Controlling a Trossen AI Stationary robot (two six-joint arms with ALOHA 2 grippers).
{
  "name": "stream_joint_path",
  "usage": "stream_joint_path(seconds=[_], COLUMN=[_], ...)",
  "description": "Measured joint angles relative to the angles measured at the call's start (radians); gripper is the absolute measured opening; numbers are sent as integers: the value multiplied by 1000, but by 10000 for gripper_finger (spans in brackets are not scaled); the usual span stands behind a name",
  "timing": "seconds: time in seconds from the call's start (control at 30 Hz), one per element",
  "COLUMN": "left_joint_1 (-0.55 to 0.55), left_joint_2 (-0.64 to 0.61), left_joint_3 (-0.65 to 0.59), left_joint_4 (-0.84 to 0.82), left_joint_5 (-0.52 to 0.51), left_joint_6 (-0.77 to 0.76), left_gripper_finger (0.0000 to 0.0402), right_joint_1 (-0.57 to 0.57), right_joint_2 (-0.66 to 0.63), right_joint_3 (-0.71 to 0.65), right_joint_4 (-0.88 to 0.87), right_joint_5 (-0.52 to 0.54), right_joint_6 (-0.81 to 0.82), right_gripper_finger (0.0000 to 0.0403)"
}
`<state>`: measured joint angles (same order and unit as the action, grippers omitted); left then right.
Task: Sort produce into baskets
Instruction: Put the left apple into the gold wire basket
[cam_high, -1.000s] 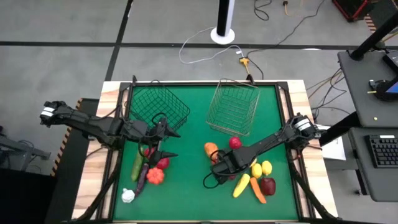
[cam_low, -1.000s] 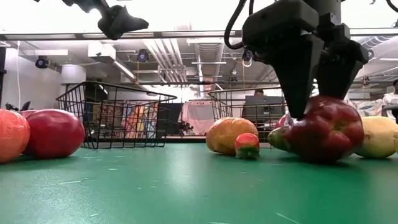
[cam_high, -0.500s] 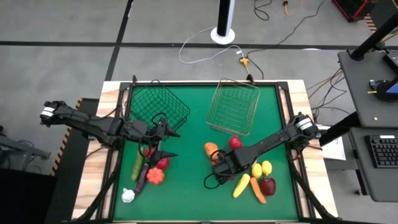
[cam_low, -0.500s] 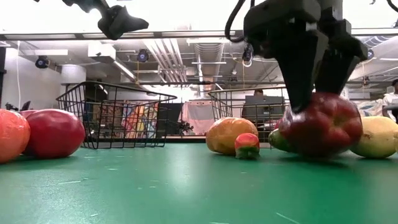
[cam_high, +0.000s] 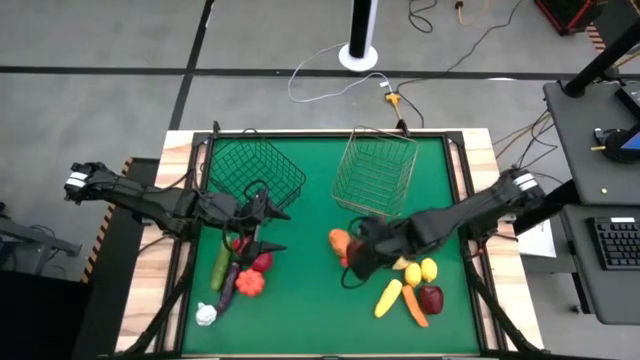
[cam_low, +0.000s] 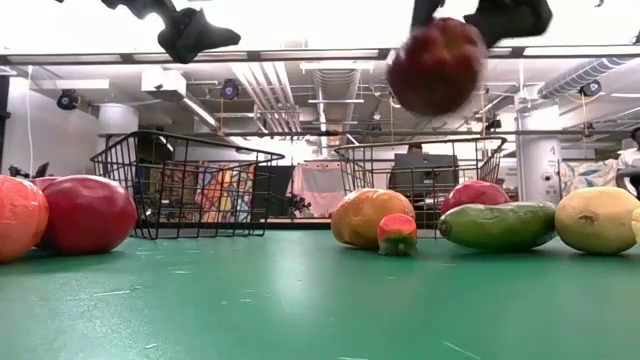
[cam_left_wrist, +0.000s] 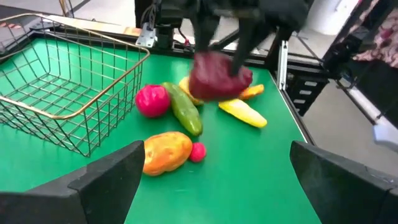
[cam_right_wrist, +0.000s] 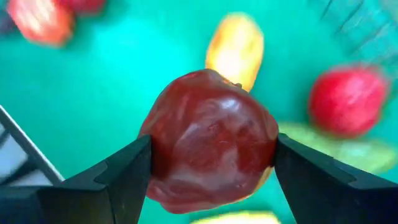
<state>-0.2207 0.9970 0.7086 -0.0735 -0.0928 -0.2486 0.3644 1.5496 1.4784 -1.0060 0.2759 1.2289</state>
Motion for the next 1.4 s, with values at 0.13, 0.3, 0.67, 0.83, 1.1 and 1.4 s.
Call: stream_joint_path(seconds=[0.13,0.3,0.67,0.83,1.1,1.4], left_joint_1=[0,-1,-32,-48,-58,-69], left_joint_2=[0,0,76,106,148,217], left_joint_3=[0,0,0,0,0,0], left_joint_4=[13,28,125,150,143,148], left_joint_5=[-4,-3,13,15,32,33], left_joint_6=[-24,-59,-136,-134,-131,-151], left_gripper_finger=[384,384,384,384,384,384], right_joint_1=[-78,-242,-669,-736,-750,-777], right_joint_2=[-70,-110,-11,82,173,183], right_joint_3=[1,2,-16,-23,-24,-24], right_joint_4=[-5,-6,-13,-13,-6,-3], right_joint_5=[105,173,161,105,29,-54], right_joint_6=[-123,-347,-676,-743,-822,-803], right_gripper_finger=[292,292,293,293,293,345])
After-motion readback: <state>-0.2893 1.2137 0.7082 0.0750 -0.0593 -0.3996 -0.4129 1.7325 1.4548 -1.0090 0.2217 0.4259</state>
